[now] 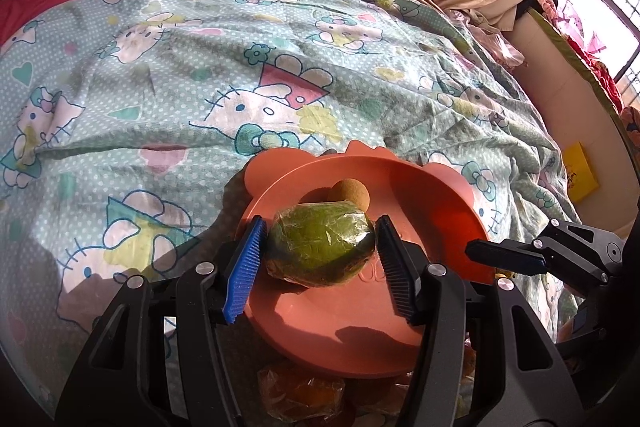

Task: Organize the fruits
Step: 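Lower the bagged green fruit onto the orange plate and open the left tool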

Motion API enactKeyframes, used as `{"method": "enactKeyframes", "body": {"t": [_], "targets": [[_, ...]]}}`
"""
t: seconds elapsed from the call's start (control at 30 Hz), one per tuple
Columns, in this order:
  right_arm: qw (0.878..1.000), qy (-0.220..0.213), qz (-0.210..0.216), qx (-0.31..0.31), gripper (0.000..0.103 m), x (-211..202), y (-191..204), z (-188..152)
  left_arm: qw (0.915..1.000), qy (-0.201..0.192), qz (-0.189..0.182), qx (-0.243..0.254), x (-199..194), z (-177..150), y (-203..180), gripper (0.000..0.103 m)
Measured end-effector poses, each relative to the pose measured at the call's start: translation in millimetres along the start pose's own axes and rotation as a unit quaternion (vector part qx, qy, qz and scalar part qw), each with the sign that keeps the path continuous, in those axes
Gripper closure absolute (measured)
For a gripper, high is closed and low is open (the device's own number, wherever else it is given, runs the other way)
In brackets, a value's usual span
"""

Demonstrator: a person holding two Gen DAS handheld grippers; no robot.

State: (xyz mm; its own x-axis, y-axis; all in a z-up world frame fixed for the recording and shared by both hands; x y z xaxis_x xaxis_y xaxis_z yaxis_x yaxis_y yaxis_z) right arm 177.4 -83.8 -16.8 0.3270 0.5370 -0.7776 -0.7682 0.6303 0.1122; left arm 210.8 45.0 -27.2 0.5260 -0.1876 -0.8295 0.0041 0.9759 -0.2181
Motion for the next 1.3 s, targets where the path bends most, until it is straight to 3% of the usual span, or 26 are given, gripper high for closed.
{"method": "enactKeyframes", "body": {"t": [0.6, 1.0, 1.3], "targets": [[1.0, -0.011, -0.002, 0.001, 0.053, -11.8, -3.4, -0.8, 0.9998, -0.017, 0.007, -0.005, -17.0, -1.5, -0.3, 0.053], [1.0, -0.023, -0.005, 0.002, 0.046, -20.8, -2.9, 1.6, 0.9993, -0.033, 0.015, -0.011, -31.3, -7.4, -0.6, 0.043], [0.999, -0.035, -0.014, 0.009, 0.035, -28.6, -7.1, 3.1, 0.9986, -0.045, 0.025, -0.011, -41.5, -10.8, -2.0, 0.033]]}}
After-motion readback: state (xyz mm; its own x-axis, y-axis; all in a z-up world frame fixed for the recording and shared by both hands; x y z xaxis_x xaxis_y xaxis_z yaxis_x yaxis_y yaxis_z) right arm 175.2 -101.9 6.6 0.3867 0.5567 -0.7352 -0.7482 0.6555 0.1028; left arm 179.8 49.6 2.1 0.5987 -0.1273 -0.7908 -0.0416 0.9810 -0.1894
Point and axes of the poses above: each gripper's, at about its wrist camera, not at the fingertips, and x roughly the way its jaws point, y to its left, z to its top, the point moved 3 cm from there along x, roughly the way its jaws point, and after that the axes turned 2 degrees about x, right-handed, at the moved point
